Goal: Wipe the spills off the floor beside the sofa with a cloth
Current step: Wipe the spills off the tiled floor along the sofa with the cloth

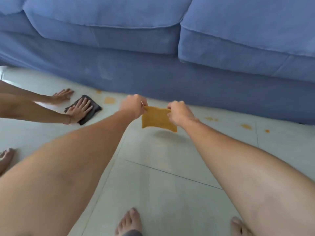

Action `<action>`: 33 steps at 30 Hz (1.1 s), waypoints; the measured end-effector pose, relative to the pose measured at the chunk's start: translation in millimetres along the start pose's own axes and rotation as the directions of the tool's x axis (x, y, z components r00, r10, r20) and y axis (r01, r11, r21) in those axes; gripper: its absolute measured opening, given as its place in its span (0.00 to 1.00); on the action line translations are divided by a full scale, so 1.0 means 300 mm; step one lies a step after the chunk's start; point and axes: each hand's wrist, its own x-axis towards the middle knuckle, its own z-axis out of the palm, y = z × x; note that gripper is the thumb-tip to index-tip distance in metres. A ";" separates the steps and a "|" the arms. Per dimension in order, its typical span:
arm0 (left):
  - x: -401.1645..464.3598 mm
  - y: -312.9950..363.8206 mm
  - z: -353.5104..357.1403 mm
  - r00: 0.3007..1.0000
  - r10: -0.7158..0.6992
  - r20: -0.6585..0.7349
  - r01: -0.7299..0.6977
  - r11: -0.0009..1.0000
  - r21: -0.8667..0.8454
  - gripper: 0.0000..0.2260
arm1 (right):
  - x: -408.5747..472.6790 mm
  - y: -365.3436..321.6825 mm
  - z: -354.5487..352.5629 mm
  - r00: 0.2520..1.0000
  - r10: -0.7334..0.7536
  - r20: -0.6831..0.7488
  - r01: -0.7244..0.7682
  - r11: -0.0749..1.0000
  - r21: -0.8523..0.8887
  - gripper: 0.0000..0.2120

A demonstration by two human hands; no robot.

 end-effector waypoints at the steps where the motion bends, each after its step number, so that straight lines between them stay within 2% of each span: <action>1: 0.049 -0.019 -0.003 0.999 -0.006 -0.047 0.004 1.000 -0.029 0.07 | 0.044 -0.012 0.001 0.998 -0.014 -0.054 0.012 1.000 -0.025 0.10; 4: 0.162 -0.067 -0.022 0.987 -0.034 -0.158 0.020 0.996 -0.089 0.08 | 0.161 -0.048 0.012 0.978 -0.113 -0.173 0.091 0.987 -0.135 0.14; 7: 0.196 -0.133 -0.001 0.981 -0.010 -0.194 0.001 0.999 -0.046 0.09 | 0.212 -0.065 0.075 0.964 -0.206 -0.168 0.163 0.958 -0.235 0.13; 9: 0.175 -0.207 0.058 0.999 0.017 -0.047 -0.010 0.987 0.160 0.13 | 0.203 -0.046 0.162 0.967 -0.246 -0.059 0.220 0.934 -0.282 0.13; 11: 0.137 -0.278 0.130 0.985 -0.030 0.171 -0.031 0.940 0.340 0.19 | 0.161 0.000 0.273 0.965 -0.252 0.075 0.262 0.924 -0.279 0.21; 13: 0.116 -0.322 0.203 0.967 -0.100 0.234 0.019 0.946 0.325 0.21 | 0.109 0.068 0.390 0.980 -0.179 0.087 0.195 0.951 -0.240 0.27; 15: 0.119 -0.318 0.273 0.978 -0.106 0.180 0.059 0.967 0.248 0.22 | 0.057 0.146 0.485 0.995 -0.092 -0.031 0.082 0.969 -0.233 0.25; 17: 0.144 -0.266 0.346 0.994 -0.043 0.099 0.026 0.987 0.160 0.24 | 0.014 0.222 0.563 0.986 -0.048 -0.160 0.013 0.977 -0.211 0.23; 20: 0.227 -0.158 0.454 0.996 0.077 0.042 -0.080 0.994 0.071 0.27 | -0.018 0.295 0.650 0.962 -0.093 -0.257 0.049 0.984 -0.172 0.26; 24: 0.344 -0.094 0.615 0.984 0.114 0.135 -0.139 0.973 0.186 0.26 | -0.021 0.321 0.691 0.950 -0.124 -0.287 0.079 0.983 -0.164 0.29; 28: 0.437 -0.082 0.694 0.992 0.127 -0.025 -0.117 0.965 0.236 0.26 | -0.022 0.325 0.700 0.935 -0.130 -0.330 0.084 0.985 -0.149 0.28; 33: 0.452 -0.076 0.662 0.985 0.170 -0.043 -0.153 0.952 0.266 0.26 | -0.028 0.322 0.691 0.924 -0.143 -0.356 0.107 0.987 -0.118 0.27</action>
